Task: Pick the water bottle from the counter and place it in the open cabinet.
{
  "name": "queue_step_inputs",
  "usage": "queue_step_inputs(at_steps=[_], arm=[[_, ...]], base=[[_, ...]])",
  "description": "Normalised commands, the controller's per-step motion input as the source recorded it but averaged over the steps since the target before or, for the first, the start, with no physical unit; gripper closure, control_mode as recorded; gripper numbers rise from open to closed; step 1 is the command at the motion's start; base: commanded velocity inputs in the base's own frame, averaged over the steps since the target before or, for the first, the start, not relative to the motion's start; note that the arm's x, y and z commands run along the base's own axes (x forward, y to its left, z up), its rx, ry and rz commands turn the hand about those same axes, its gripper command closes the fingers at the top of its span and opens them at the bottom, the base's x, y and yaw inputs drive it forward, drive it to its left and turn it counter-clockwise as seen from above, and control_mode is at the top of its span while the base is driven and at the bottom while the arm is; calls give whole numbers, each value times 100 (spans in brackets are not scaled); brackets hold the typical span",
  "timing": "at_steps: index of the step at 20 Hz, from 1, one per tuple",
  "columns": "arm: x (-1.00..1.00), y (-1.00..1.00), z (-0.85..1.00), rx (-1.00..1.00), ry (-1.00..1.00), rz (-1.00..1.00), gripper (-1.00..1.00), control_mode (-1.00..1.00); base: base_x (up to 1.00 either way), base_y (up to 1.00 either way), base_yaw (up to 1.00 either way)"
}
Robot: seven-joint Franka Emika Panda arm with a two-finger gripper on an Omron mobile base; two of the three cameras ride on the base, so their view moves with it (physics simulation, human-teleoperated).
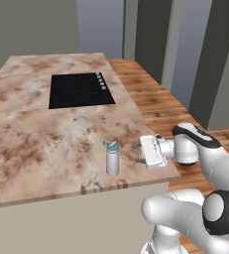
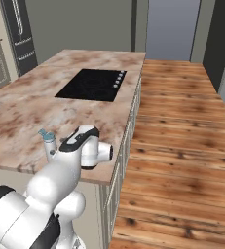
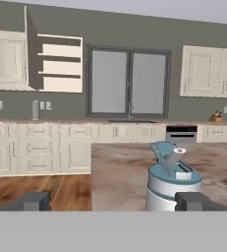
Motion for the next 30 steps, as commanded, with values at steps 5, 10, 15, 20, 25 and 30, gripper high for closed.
queue_step_inputs(at_steps=[5, 10, 15, 20, 25, 30], arm=[[20, 25, -9, 0, 3, -13, -100, -100], [25, 25, -7, 0, 4, -12, -100, -100], [17, 14, -2, 0, 6, -9, -100, -100], [9, 5, -6, 0, 6, -8, -100, -100], [8, 1, -11, 0, 9, -7, -100, -100], [6, 1, -22, 0, 14, -4, -100, -100]], base=[[0, 0, 0], [0, 0, 0], [0, 0, 0], [0, 0, 0], [0, 0, 0], [0, 0, 0]])
